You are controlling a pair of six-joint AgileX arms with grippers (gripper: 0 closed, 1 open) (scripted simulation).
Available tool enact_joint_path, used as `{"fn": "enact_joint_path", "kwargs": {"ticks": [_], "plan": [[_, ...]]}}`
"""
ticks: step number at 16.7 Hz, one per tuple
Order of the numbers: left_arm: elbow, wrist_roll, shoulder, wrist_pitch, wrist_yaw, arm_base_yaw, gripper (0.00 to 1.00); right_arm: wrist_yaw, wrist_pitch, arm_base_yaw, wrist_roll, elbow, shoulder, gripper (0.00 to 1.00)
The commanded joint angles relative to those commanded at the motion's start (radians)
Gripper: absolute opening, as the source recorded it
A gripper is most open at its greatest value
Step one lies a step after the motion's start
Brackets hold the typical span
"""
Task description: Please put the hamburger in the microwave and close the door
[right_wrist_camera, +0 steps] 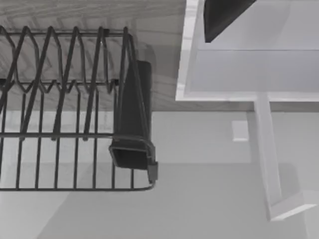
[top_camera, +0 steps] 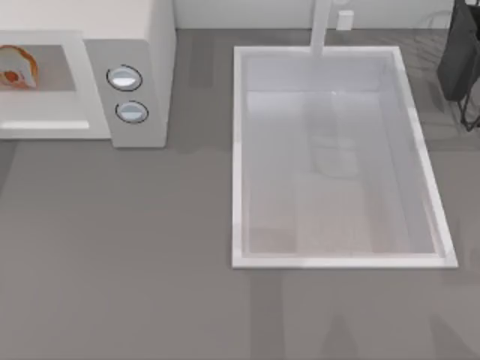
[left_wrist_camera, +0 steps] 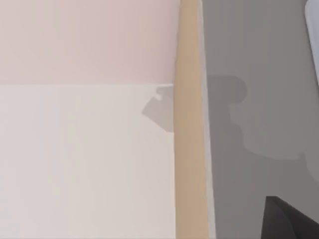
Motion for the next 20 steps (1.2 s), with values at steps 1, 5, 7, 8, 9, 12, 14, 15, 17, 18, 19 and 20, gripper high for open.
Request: {"fn": "enact_joint_path", "kwargs": {"ticks": [1,5,7,8,9,12,14,15,17,18,19,20], "plan": [[-0.003,0.000,-0.003,0.002,-0.003,-0.004,0.00,0.000,0.000,0.000,0.000,0.000,0.000,1.00],[-0.036,-0.008,0.012,0.057,-0.011,0.013,0.00,0.000,0.000,0.000,0.000,0.000,0.000,1.00],[-0.074,-0.003,0.030,0.110,-0.007,0.007,0.00,0.000,0.000,0.000,0.000,0.000,0.000,1.00],[-0.095,0.000,0.040,0.139,-0.004,0.002,0.00,0.000,0.000,0.000,0.000,0.000,0.000,1.00],[-0.117,0.004,0.050,0.169,-0.001,-0.002,0.00,0.000,0.000,0.000,0.000,0.000,0.000,1.00],[-0.183,0.006,0.082,0.264,0.002,-0.003,0.00,0.000,0.000,0.000,0.000,0.000,0.000,1.00],[-0.225,0.005,0.101,0.324,0.002,0.001,0.00,0.000,0.000,0.000,0.000,0.000,0.000,1.00],[-0.243,0.005,0.110,0.349,0.003,0.002,0.00,0.000,0.000,0.000,0.000,0.000,0.000,1.00],[-0.264,0.005,0.119,0.380,0.002,0.003,0.00,0.000,0.000,0.000,0.000,0.000,0.000,1.00],[-0.265,0.005,0.120,0.382,0.002,0.003,0.00,0.000,0.000,0.000,0.000,0.000,0.000,1.00],[-0.265,0.005,0.120,0.382,0.002,0.003,0.00,0.000,0.000,0.000,0.000,0.000,0.000,1.00],[-0.265,0.005,0.120,0.382,0.002,0.003,0.00,0.000,0.000,0.000,0.000,0.000,0.000,1.00]]}}
